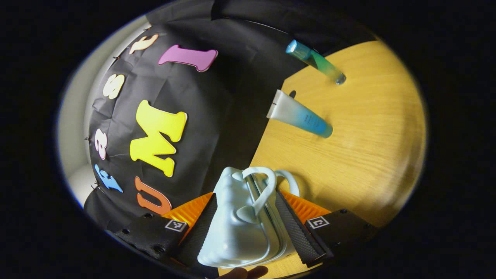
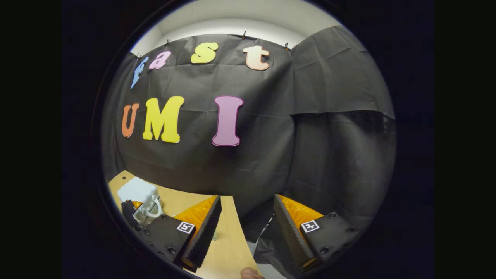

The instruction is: First open the suitcase, pack the skin care products into it, and then close the suitcase.

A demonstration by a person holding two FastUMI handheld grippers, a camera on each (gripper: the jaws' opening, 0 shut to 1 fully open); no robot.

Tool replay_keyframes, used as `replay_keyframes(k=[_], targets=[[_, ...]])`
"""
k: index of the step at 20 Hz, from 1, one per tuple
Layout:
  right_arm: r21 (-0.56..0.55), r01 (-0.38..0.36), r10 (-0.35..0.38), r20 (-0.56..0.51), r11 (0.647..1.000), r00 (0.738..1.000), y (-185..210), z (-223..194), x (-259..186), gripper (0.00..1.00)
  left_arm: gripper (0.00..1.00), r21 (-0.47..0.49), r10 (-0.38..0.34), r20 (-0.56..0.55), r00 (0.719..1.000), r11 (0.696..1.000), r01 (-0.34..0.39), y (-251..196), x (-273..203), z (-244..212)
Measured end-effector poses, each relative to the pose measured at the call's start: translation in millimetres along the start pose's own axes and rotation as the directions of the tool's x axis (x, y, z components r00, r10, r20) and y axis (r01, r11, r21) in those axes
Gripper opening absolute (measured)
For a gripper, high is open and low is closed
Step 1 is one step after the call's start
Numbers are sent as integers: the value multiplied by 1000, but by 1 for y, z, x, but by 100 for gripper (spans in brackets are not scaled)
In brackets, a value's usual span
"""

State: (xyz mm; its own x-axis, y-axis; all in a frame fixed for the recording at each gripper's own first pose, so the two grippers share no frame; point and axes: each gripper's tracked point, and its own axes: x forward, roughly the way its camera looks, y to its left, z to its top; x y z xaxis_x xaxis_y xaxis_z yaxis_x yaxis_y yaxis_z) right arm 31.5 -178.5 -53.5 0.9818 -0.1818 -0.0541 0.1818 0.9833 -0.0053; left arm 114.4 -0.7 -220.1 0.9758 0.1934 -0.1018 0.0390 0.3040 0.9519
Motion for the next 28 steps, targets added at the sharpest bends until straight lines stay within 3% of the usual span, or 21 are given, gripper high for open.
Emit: replay_keyframes(k=[3, 5, 12, 15, 20, 24, 28], targets=[[15, 1, -1, -14, 1000, 1000, -18, -10, 9, 81, 93, 119, 28, -30, 999, 993, -24, -7, 15, -1], [30, -18, 19, -33, 999, 999, -23, -19, 15, 81, 85, 183, 11, -78, 997, 983, 3, -12, 26, -8], [29, -58, 59, -60, 998, 996, -27, -29, 34, 81, 28, 270, -73, -162, 984, 956, 116, -24, 40, -10], [27, -47, 48, -48, 999, 998, -17, -22, 29, 81, 14, 265, -86, -155, 984, 956, 126, -22, 40, -7], [21, -2, 2, -28, 1000, 1000, 9, -5, 15, 81, 3, 149, -111, -124, 986, 980, 129, 3, 39, -6], [29, 33, -33, -9, 999, 999, 34, 9, 6, 81, 2, 0, -122, -87, 989, 992, 123, 44, 31, -7], [29, 47, -48, 21, 998, 999, 73, 24, -5, 81, 3, -207, -106, -40, 994, 974, 95, 107, 18, -26]])
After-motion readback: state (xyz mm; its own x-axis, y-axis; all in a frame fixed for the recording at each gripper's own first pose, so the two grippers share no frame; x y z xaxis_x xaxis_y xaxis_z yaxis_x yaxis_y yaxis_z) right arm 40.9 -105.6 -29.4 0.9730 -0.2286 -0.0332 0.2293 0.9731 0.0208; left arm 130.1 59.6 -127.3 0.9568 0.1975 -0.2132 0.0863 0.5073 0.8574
